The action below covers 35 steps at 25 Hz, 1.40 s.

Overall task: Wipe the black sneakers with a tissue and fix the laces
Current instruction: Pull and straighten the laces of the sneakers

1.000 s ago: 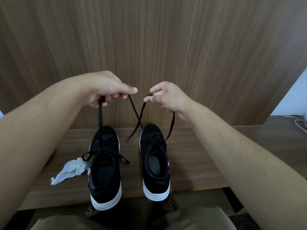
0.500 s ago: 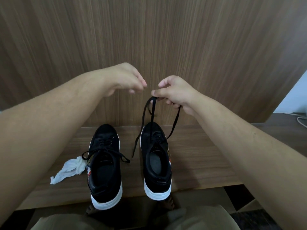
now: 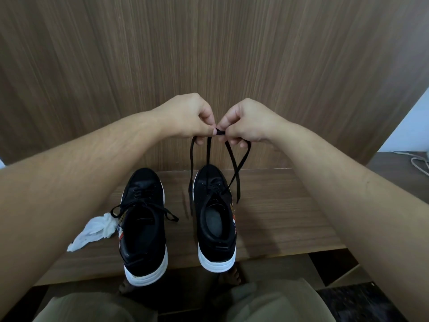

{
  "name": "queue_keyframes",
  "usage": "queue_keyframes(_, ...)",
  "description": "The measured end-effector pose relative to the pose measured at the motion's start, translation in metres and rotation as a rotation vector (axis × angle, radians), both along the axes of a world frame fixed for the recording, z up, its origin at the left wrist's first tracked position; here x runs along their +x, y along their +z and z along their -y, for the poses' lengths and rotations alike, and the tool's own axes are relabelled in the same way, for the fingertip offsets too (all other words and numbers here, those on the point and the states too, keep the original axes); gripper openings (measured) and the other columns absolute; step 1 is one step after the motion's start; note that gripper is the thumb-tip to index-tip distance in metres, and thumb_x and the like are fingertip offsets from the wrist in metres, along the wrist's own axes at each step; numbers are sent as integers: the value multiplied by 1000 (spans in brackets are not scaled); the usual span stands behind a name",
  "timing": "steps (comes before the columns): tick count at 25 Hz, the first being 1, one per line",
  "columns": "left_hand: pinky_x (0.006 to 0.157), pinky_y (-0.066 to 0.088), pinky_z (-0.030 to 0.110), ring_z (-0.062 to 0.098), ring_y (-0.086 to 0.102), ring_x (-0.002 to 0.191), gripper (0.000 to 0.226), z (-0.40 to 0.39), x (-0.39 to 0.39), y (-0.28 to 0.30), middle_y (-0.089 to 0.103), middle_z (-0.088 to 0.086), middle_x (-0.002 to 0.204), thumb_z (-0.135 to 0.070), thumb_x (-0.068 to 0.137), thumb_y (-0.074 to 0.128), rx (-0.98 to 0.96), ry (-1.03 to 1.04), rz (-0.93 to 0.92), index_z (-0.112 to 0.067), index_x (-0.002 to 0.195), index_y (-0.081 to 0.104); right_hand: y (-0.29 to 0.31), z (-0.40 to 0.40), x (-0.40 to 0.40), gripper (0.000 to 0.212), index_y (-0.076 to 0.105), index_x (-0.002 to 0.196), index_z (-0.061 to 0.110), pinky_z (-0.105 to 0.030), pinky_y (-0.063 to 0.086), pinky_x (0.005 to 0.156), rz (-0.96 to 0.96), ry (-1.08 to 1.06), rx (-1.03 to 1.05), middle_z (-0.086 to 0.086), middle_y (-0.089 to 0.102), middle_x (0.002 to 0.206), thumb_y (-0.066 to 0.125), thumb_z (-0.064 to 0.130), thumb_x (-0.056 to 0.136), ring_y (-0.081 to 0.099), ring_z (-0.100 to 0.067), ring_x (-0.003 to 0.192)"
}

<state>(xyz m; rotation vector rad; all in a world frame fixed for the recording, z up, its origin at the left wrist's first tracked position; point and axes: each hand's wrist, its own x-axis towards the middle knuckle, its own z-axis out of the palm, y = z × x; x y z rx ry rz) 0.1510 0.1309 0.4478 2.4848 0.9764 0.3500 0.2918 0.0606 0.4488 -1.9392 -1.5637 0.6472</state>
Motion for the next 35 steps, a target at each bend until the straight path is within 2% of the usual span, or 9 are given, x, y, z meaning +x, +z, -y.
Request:
queue_keyframes(7, 45, 35, 25, 12, 37, 51, 13, 2, -4, -13, 45, -1, 64, -28, 92, 54, -191, -23, 125, -19, 86, 62, -8, -3, -3, 21, 65, 66, 28, -22, 44, 52, 383, -2, -13, 4, 63, 83, 70, 15, 81, 55, -10, 65)
queue_keyframes(12, 46, 34, 20, 9, 40, 53, 17, 1, -6, -16, 52, -4, 69, -32, 91, 55, -154, -6, 157, -19, 93, 66, -20, 5, 2, 20, 67, 95, 22, -19, 41, 46, -159, 20, 182, 2, 67, 75, 76, 28, 77, 51, 1, 47)
queue_keyframes(17, 57, 41, 23, 9, 45, 76, 22, -3, -22, -30, 57, -12, 94, -32, 92, 53, -282, 117, 303, -18, 96, 70, -49, 15, 2, 17, 70, 98, 20, -38, 53, 84, -735, -174, 284, 0, 74, 98, 56, 29, 93, 69, -18, 93)
queue_keyframes(20, 41, 31, 19, 8, 39, 63, 17, -16, -42, -59, 54, -5, 87, -22, 92, 54, -493, 422, 562, -14, 84, 66, -71, 21, 7, 17, 65, 95, 20, -40, 46, 91, -1028, -364, 276, 4, 74, 98, 50, 27, 97, 68, -16, 99)
queue_keyframes(23, 39, 41, 18, 8, 40, 54, 18, -25, -60, -85, 43, -3, 68, -15, 93, 48, -840, 707, 902, -15, 77, 57, -86, 28, 16, 18, 64, 88, 20, -36, 48, 81, -1190, -539, 270, 2, 75, 92, 50, 27, 97, 69, -16, 92)
queue_keyframes(28, 89, 47, 52, 32, 61, 82, 31, -36, -81, -121, 61, 12, 86, -15, 99, 18, -1294, 918, 1490, -21, 115, 44, -116, 38, 34, 22, 58, 79, 19, -33, 51, 63, -1233, -784, 185, 2, 60, 65, 49, 21, 98, 60, -13, 51)
queue_keyframes(30, 75, 53, 43, 17, 54, 57, 26, -43, -96, -133, 51, 2, 58, -17, 97, 18, -1347, 1014, 1635, -18, 90, 43, -127, 46, 47, 26, 51, 76, 16, -25, 52, 48, -1220, -862, 176, 0, 51, 64, 42, 19, 100, 56, -12, 33)
queue_keyframes(32, 54, 48, 25, 10, 37, 39, 27, -49, -109, -141, 33, -4, 38, -18, 95, 22, -1378, 1066, 1639, -20, 69, 32, -135, 54, 60, 29, 45, 75, 18, -13, 28, 27, -1058, -889, 96, 0, 47, 66, 33, 18, 102, 50, -12, 26)
queue_keyframes(35, 52, 31, 21, 12, 24, 27, 28, -46, -113, -137, 24, -6, 38, -16, 91, 18, -1274, 1085, 1572, -21, 64, 26, -136, 58, 67, 30, 47, 72, 21, -8, 16, 31, -842, -896, 1, 2, 53, 65, 33, 18, 99, 35, -4, 23)
